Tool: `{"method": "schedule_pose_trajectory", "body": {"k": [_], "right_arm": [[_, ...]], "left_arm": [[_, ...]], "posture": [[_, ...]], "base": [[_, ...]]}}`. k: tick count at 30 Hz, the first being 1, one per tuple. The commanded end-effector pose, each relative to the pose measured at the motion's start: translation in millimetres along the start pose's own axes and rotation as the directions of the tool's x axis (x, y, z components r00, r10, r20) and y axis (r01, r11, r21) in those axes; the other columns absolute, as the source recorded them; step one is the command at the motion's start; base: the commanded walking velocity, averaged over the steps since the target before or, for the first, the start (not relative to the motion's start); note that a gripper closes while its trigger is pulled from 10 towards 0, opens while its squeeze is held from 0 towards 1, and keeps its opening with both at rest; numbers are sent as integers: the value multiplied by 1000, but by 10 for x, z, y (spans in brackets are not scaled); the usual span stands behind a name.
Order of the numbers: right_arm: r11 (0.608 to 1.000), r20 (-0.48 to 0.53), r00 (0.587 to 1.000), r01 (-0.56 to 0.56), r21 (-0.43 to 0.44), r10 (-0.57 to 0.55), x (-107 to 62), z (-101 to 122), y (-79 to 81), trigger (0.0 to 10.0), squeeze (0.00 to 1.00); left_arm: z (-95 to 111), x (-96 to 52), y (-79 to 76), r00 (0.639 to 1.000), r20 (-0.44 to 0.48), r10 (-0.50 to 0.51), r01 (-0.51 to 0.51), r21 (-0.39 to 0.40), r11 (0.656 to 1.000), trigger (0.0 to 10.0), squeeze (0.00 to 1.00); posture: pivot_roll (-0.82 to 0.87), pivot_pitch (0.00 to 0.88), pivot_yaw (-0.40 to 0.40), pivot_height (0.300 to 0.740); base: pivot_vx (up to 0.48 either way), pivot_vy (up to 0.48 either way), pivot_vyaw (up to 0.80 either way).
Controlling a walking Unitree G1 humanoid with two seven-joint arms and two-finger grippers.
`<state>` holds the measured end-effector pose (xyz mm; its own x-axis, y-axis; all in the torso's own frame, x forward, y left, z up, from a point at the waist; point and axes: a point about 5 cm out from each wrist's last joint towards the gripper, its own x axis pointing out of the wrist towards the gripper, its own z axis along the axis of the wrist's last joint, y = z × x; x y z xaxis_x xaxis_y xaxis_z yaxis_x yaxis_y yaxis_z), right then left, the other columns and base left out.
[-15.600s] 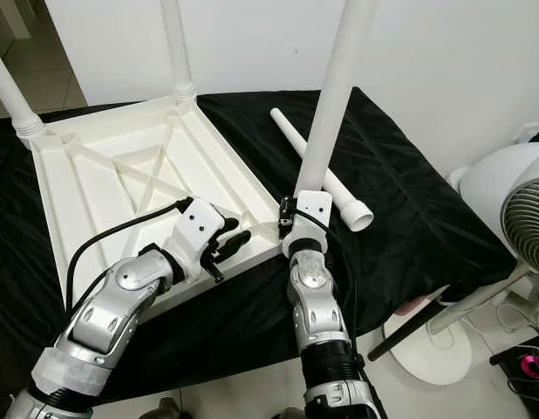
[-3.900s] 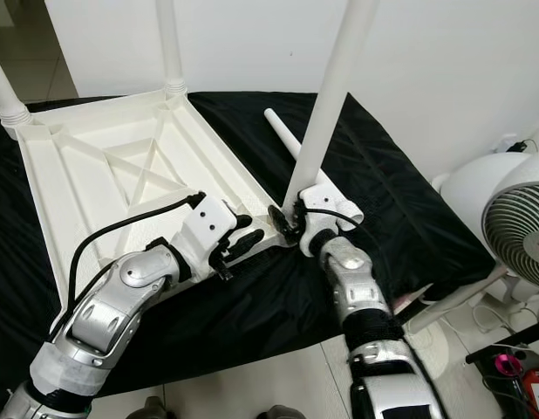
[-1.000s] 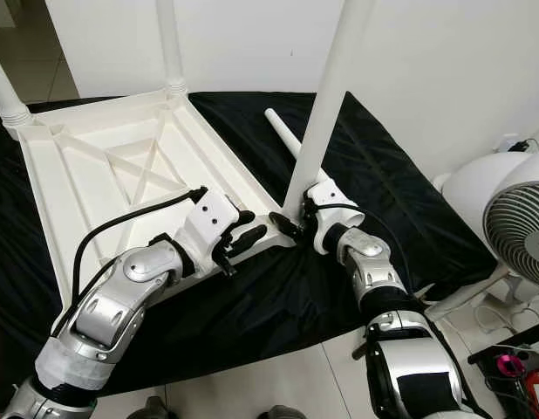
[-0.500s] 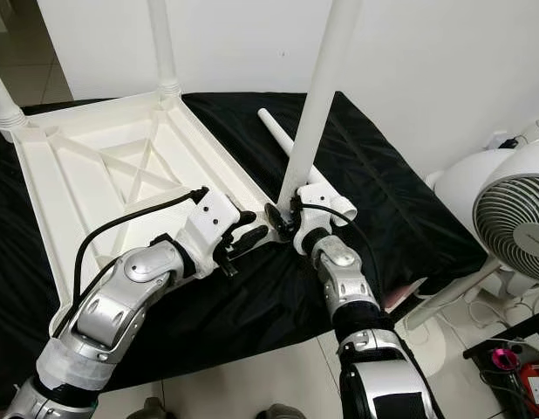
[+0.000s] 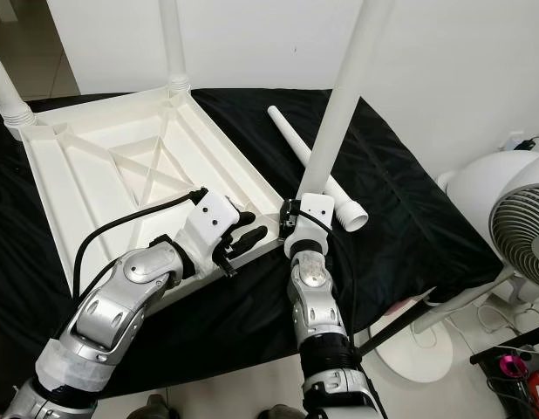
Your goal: Building children table
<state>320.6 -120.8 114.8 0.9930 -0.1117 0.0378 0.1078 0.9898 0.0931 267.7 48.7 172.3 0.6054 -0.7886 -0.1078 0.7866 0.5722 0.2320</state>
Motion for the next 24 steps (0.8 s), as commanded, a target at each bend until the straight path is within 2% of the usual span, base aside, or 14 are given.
{"method": "schedule_pose_trajectory", "body": {"k": [1, 4, 5, 10, 12, 15, 16, 17, 22, 24], "right_arm": [[1000, 75, 997, -12, 27, 10, -6, 142, -56, 10000, 0], [998, 96, 994, -48, 34, 44, -56, 172, -37, 10000, 0], [998, 104, 993, -61, 30, 57, -70, 182, -35, 10000, 1000], [997, 116, 990, -80, 17, 78, -88, 196, -55, 10000, 1000], [990, 130, 982, -140, 15, 137, -112, 212, -83, 10000, 1000], [985, 126, 978, -170, 14, 167, -125, 209, -111, 10000, 1000], [974, 115, 968, -225, 12, 222, -126, 204, -139, 10000, 86], [958, 100, 954, -287, 11, 284, -118, 195, -169, 10000, 0], [905, 56, 903, -425, -29, 426, -63, 178, -277, 10000, 0], [905, 56, 903, -425, -29, 426, -63, 178, -277, 10000, 0]], "left_arm": [[11, 17, 49, 1000, -1, 23, -23, 14, 1000, 10000, 0], [22, 25, 70, 1000, 4, 27, -27, 17, 999, 10000, 0], [32, 40, 82, 1000, 7, 26, -27, 22, 999, 10000, 0], [50, 67, 101, 1000, 13, 26, -26, 30, 999, 10000, 0], [47, 72, 108, 1000, 15, 25, -26, 34, 999, 10000, 0], [48, 66, 99, 1000, 16, 24, -24, 34, 999, 10000, 0], [51, 64, 90, 1000, 16, 19, -19, 35, 999, 10000, 0], [52, 59, 82, 1000, 15, 13, -14, 35, 999, 10000, 0], [45, 40, 93, 1000, 7, 8, -8, 41, 999, 10000, 0], [45, 40, 93, 1000, 7, 8, -8, 41, 999, 10000, 0]], "posture": [[-15, 0, -53, 740], [-22, 0, -50, 740], [-24, 0, -48, 740], [-25, 0, -48, 740], [-28, 0, -46, 740], [-25, 0, -42, 740], [-24, 0, -36, 740], [-23, 0, -36, 740], [-10, 0, -36, 740], [-10, 0, -36, 740]], "base": [[0, 0, 0], [0, 0, 0], [0, 0, 0], [0, 0, 0], [0, 0, 0], [0, 0, 0], [0, 0, 0], [0, 0, 0], [0, 0, 0], [0, 0, 0]]}}
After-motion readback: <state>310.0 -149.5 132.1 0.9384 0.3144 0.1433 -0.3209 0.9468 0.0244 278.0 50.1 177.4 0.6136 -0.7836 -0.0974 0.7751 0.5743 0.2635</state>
